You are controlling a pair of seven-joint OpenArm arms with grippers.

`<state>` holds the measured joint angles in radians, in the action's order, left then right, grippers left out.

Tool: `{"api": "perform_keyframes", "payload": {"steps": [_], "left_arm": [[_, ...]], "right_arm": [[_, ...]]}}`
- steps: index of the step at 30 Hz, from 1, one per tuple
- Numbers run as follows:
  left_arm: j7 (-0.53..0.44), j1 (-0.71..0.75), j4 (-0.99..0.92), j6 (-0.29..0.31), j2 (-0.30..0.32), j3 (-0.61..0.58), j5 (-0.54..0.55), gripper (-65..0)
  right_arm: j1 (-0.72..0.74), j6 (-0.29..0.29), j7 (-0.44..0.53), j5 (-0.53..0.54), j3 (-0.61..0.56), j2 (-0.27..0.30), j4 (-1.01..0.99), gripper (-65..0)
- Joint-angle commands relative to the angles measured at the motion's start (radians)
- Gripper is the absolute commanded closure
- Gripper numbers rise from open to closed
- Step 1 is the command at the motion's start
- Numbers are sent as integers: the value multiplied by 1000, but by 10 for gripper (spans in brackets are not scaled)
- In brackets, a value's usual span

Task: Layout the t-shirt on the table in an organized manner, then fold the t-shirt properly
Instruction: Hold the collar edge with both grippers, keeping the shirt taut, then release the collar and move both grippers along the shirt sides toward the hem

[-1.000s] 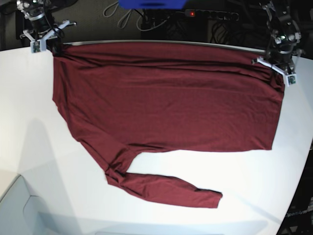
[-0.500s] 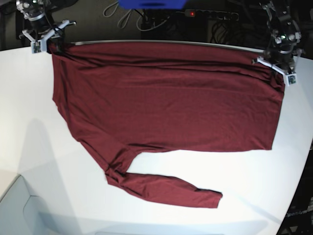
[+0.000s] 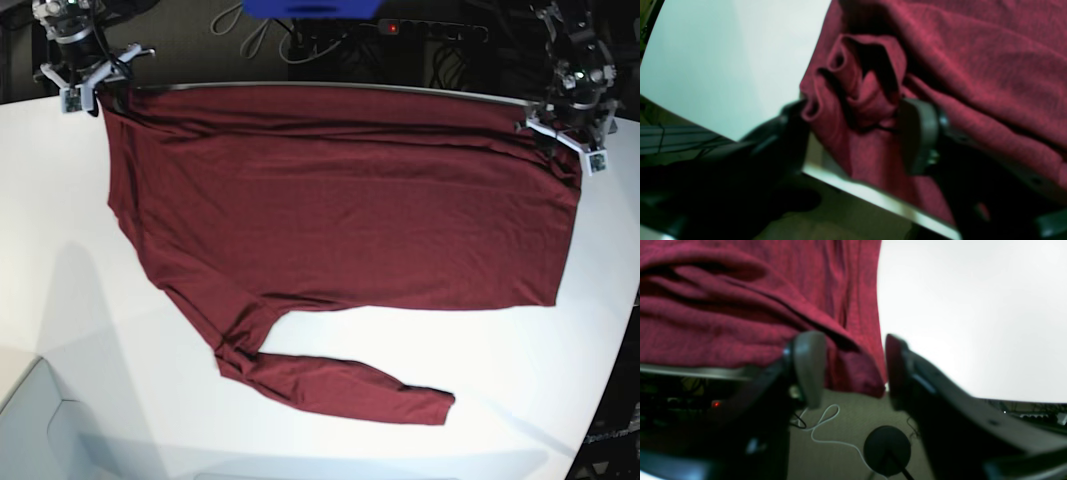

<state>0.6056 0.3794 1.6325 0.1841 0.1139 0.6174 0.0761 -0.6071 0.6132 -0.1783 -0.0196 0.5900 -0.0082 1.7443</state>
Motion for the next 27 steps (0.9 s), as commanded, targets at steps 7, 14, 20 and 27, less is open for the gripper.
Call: {"api": "perform_keyframes", "payload": {"steps": [7, 14, 20, 27], "left_arm": [[-25, 0, 64, -5, 4, 6, 4, -544], [-25, -52, 143, -5, -26, 8, 4, -557], [-25, -179, 156, -5, -32, 6, 3, -557], [-20, -346, 51, -7, -32, 2, -3, -557]], "right_arm": [[71, -3, 21, 17, 83, 1, 19, -402], [151, -3, 27, 14, 97, 9, 19, -437], [304, -3, 21, 13, 58, 29, 9, -444], [496, -3, -19, 11, -98, 58, -99, -444]]}}
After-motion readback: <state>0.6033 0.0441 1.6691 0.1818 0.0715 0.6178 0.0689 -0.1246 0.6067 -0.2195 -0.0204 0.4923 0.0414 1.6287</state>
